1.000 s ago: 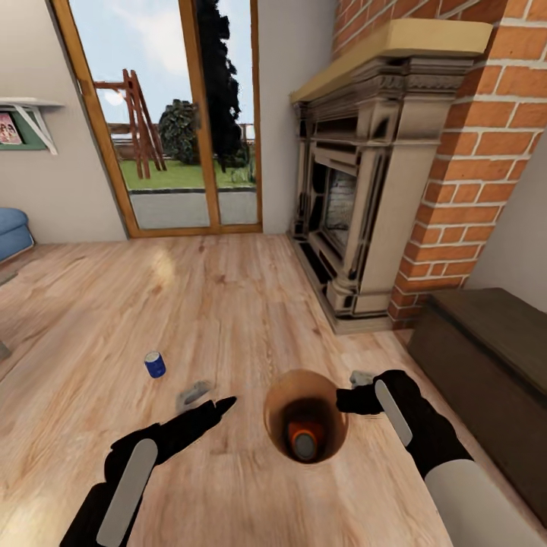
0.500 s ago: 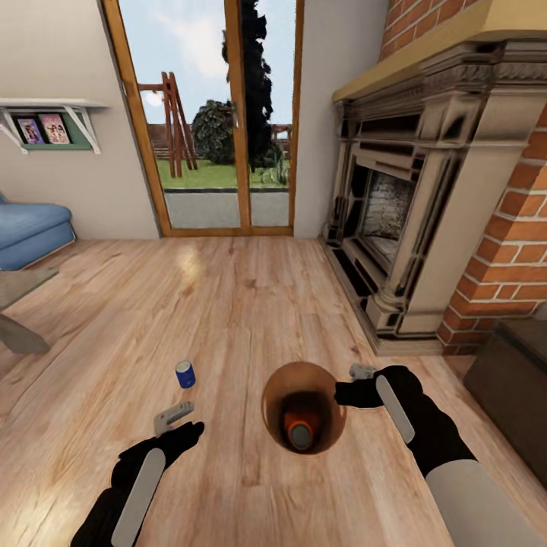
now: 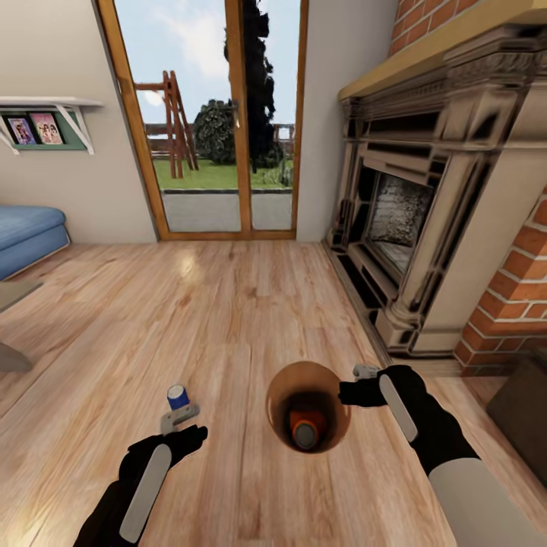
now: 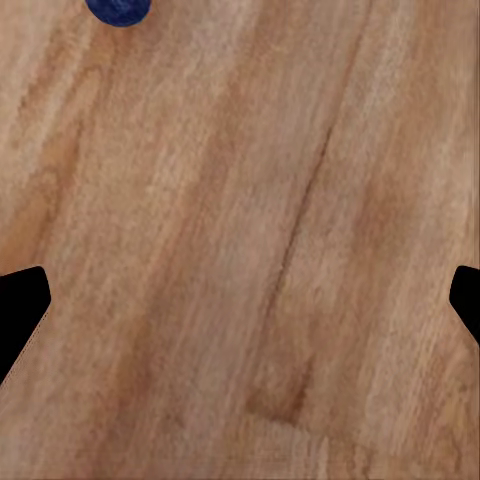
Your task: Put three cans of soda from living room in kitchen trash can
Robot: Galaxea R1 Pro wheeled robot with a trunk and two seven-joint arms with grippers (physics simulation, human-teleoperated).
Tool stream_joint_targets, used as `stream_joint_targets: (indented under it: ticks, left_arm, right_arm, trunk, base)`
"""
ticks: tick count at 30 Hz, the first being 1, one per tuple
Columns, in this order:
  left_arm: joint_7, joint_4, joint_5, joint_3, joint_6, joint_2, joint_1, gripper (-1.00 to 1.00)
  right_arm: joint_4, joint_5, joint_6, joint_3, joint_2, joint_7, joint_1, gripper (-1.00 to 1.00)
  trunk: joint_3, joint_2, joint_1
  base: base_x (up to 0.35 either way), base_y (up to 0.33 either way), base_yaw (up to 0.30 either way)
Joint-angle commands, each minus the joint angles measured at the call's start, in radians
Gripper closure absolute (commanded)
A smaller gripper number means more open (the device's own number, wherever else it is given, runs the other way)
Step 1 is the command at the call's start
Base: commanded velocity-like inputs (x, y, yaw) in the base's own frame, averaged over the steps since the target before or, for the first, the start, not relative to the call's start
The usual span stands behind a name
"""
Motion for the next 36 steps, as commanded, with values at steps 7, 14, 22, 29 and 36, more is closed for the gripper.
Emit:
stream_joint_targets:
  ticks: [7,14,22,29,36]
  left_arm:
    - [0.004,-0.001,-0.005,0.009,-0.007,0.007,0.000,-1.00]
    - [0.065,0.011,-0.004,0.014,-0.008,0.030,0.001,-1.00]
    - [0.059,0.099,0.009,0.012,-0.013,0.076,-0.008,-1.00]
    - [0.058,0.133,0.007,0.009,-0.018,0.076,-0.014,-1.00]
    - [0.040,0.220,0.004,0.006,-0.043,0.074,-0.039,-1.00]
  right_arm:
    - [0.057,-0.042,0.001,-0.002,0.006,0.006,-0.007,1.00]
    - [0.061,-0.041,0.001,0.002,0.009,0.005,-0.007,1.00]
    - [0.062,-0.040,0.001,0.003,0.010,0.006,-0.006,1.00]
    - [0.062,-0.040,0.001,0.003,0.010,0.006,-0.006,1.00]
    - [0.062,-0.040,0.001,0.003,0.010,0.006,-0.006,1.00]
  trunk:
    - [0.000,0.000,0.000]
    - [0.000,0.000,0.000]
    - [0.000,0.000,0.000]
    - [0.000,0.000,0.000]
    - [0.000,0.000,0.000]
  base:
    - [0.347,0.018,0.000]
    - [0.336,0.126,0.000]
    - [0.322,0.185,0.000]
    - [0.322,0.146,0.000]
    - [0.336,0.094,0.000]
